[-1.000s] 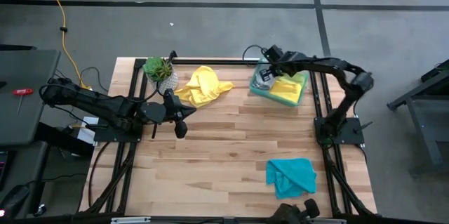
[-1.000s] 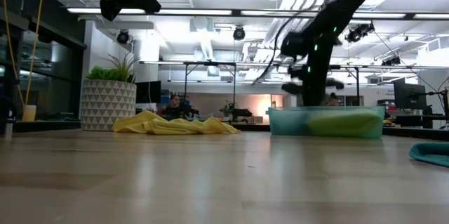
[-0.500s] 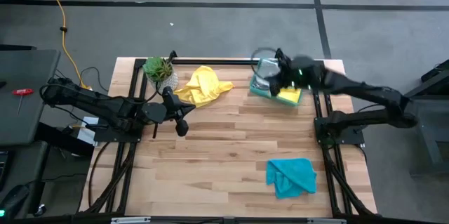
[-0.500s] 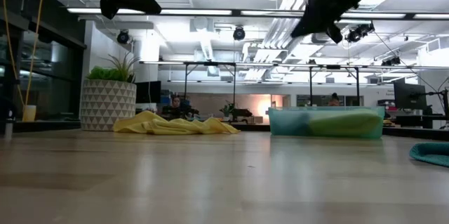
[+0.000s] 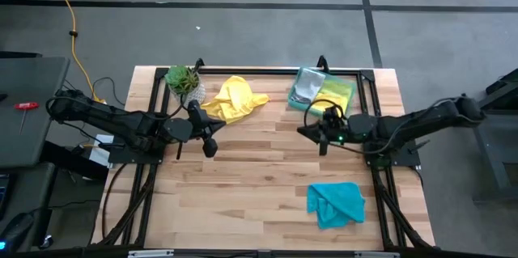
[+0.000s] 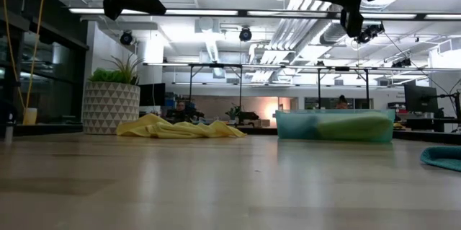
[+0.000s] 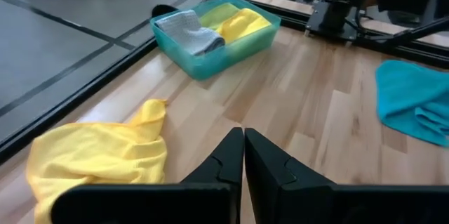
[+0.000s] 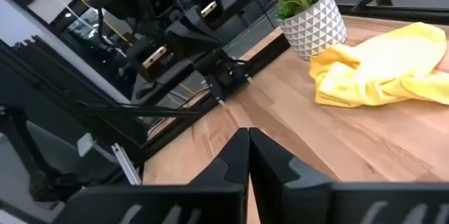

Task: Fold microfiber towels
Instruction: Fold the blue towel

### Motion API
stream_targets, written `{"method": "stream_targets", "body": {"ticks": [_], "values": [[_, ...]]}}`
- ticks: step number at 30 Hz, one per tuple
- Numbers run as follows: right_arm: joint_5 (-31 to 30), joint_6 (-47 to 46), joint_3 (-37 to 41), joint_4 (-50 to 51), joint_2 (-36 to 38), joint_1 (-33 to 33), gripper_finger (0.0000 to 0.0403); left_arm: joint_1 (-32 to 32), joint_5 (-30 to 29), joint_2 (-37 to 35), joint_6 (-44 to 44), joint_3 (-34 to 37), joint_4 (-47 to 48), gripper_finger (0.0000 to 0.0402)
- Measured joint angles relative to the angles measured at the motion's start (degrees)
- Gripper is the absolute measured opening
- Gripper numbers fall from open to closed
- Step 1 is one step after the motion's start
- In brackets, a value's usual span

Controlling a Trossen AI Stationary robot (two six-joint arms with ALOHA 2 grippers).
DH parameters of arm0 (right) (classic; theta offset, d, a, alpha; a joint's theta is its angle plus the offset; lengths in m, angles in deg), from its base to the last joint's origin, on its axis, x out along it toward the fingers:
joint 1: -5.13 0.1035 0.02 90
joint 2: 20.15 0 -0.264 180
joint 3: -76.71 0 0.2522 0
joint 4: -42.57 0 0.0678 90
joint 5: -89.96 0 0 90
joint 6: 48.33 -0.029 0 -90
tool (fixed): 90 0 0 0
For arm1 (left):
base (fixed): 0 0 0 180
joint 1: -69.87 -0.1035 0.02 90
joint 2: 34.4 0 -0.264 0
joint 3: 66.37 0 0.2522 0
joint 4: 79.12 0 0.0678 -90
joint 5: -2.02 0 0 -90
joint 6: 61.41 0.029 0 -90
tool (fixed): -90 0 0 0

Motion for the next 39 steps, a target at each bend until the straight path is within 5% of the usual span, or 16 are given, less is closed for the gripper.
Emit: {"method": "stream_targets", "body": {"ticks": [8,13,19,23,31,39], "values": [[1.73,-2.4,-2.96,4.26,-0.5,0.61,0.0001,0.17,8.43,0.0,2.35,0.0,-3.89,0.0006],[9.09,-4.07,-14.69,28.2,-6.5,3.72,0.0015,0.92,12.28,0.0,5.51,0.0,-4.34,0.0028],[20.95,-1.4,-27.13,49.2,-20.48,12.51,0.0064,0.92,11.81,0.0,5.56,0.0,-3.79,0.01],[25.78,4.17,-31.17,52.1,-30.19,19.48,0.0114,0.94,11.8,0.0,5.53,0.0,-3.94,0.0143],[25.98,9.28,-36.84,51.7,-46.86,26.27,0.0203,0.94,11.75,0.0,4.62,0.0,-3.72,0.0172],[21.54,8.49,-37.86,52.0,-53.46,28.28,0.0218,0.9,11.6,0.0,4.5,0.0,-3.23,0.0172]]}}
